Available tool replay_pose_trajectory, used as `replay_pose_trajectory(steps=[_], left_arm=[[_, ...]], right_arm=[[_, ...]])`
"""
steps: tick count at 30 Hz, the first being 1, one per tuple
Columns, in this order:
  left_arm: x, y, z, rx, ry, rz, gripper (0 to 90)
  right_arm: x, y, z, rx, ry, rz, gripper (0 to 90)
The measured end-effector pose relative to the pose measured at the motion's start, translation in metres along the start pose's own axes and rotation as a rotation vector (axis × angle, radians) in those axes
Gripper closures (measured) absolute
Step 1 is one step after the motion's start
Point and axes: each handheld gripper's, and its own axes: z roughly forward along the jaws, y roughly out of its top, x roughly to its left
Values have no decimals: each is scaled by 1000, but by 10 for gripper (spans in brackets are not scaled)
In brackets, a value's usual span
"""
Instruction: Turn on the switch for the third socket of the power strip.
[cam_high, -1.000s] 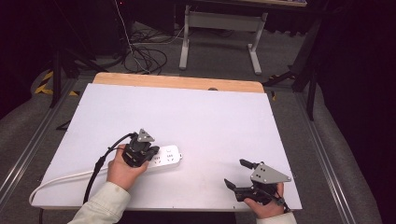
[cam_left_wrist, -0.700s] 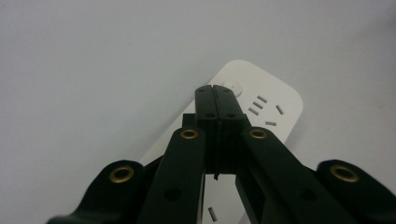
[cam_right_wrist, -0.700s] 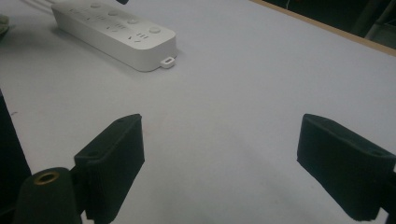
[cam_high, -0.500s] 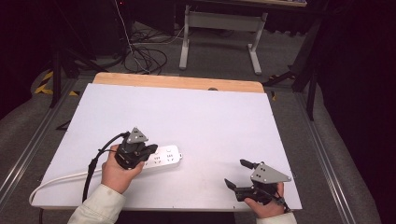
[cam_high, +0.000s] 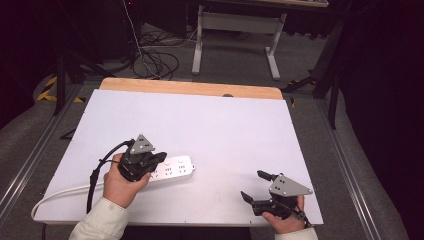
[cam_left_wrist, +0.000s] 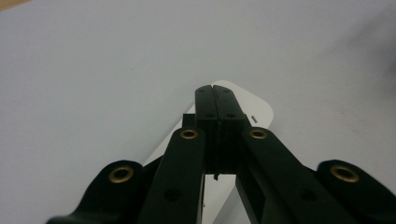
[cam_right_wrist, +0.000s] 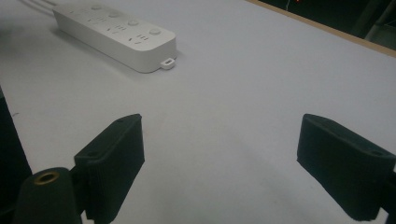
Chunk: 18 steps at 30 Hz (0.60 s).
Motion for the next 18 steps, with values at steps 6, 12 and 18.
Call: replay_pose_trajectory(steps=[6,12,18], left_arm=[[-4,3,-5,-26,-34,1,680],[-4,5,-16,-86,-66,23,407],[-1,-1,-33,-141,-80,37,259]], right_arm=[[0,0,0,-2,2,1,155],[0,0,0,-2,0,0,155],[1,0,-1,-3,0,6,155]])
